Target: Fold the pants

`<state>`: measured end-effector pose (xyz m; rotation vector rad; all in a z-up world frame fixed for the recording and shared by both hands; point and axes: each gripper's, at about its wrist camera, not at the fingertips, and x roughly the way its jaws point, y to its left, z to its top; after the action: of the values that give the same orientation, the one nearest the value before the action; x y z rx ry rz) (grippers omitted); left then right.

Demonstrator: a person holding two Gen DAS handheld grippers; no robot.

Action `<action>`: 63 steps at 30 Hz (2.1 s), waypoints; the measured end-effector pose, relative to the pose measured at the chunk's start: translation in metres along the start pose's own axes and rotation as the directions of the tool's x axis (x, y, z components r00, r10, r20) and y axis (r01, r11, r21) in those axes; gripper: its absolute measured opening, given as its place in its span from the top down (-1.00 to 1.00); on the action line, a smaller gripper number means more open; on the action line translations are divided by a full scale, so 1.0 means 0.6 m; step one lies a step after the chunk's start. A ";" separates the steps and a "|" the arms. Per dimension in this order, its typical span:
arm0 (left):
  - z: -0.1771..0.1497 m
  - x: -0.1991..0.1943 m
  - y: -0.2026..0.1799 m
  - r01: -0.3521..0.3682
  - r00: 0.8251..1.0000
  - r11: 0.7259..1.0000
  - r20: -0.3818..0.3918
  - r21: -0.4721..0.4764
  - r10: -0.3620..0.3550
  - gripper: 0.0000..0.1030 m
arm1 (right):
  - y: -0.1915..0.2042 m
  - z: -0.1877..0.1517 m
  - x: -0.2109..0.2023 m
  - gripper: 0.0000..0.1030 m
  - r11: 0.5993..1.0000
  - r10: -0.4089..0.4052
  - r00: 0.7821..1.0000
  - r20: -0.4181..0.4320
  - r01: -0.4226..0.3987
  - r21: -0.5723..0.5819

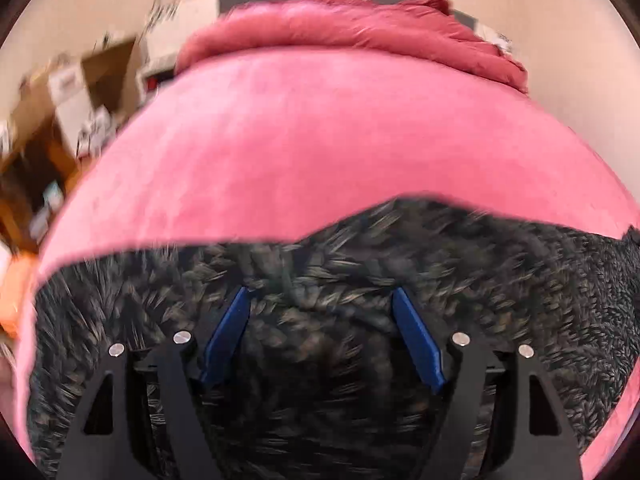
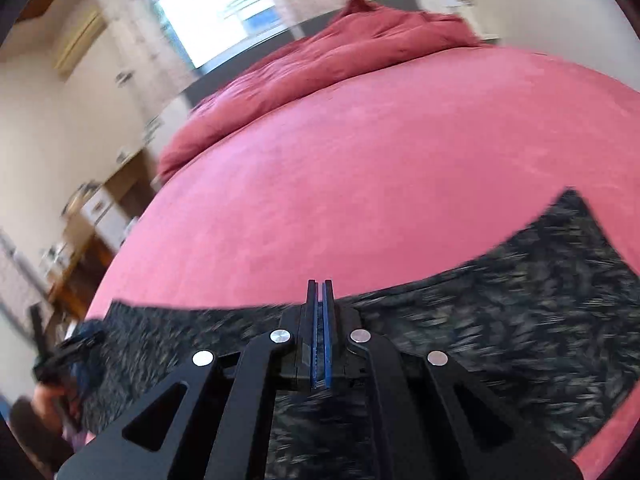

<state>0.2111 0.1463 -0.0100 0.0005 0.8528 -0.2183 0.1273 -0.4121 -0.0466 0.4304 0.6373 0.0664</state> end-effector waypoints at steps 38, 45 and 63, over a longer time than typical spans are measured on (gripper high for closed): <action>-0.072 -0.028 0.083 0.124 0.983 0.946 0.170 -0.298 -0.075 -0.48 | 0.457 0.002 0.335 0.29 0.929 0.244 0.912 -0.330 -0.317 -0.189; -0.007 -0.026 0.115 -0.200 0.973 0.949 0.065 -0.245 0.222 -0.64 | 0.391 0.020 0.207 0.37 0.908 0.271 0.942 -0.199 -0.319 -0.271; -0.066 -0.057 0.169 -0.206 0.961 0.919 0.110 -0.336 0.255 -0.80 | 0.339 -0.011 0.228 0.51 0.945 0.233 0.958 -0.168 -0.264 -0.193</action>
<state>0.1789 0.2552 -0.0192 -0.2178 0.7211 0.1446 0.2481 -0.1988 -0.0450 0.2972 0.7058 0.4072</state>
